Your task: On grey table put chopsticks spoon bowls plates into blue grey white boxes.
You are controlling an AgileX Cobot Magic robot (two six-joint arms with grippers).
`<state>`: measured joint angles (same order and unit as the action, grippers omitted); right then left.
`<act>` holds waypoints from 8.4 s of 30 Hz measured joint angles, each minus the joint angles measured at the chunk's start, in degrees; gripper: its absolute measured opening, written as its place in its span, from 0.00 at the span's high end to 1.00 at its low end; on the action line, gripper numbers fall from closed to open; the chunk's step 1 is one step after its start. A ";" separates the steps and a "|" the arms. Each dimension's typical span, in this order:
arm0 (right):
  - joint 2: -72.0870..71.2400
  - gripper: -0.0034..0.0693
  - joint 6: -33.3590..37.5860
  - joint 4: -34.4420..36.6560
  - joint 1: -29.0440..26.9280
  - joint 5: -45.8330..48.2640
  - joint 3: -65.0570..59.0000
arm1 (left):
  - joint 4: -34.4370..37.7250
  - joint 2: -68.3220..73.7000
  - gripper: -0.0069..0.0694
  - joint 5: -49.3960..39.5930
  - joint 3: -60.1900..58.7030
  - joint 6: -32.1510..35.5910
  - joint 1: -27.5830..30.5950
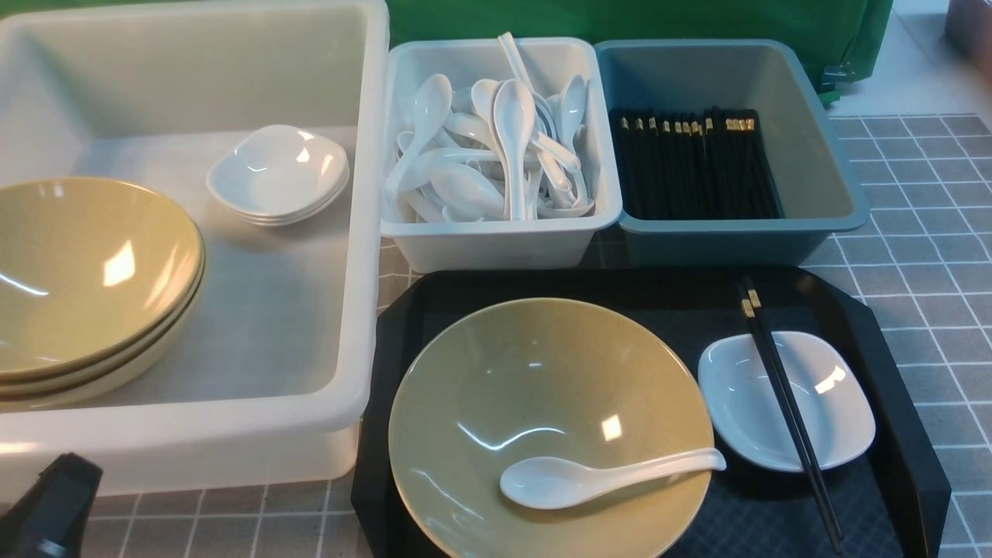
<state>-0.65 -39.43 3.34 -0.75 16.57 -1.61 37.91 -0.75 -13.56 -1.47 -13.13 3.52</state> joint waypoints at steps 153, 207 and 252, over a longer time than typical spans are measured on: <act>135.63 0.72 26.88 -3.85 9.70 19.93 123.48 | -38.56 87.36 0.92 -33.01 86.30 19.52 -38.26; 110.94 0.25 78.15 -4.21 45.89 52.74 86.69 | -28.56 48.87 0.92 -33.47 49.78 20.19 -38.20; 136.42 0.59 34.21 -8.88 28.93 21.07 132.20 | -28.50 57.84 0.92 -24.00 49.73 21.19 -38.15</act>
<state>135.76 -5.22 -5.54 28.18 37.64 130.59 9.42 57.09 -37.56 48.26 8.06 -34.63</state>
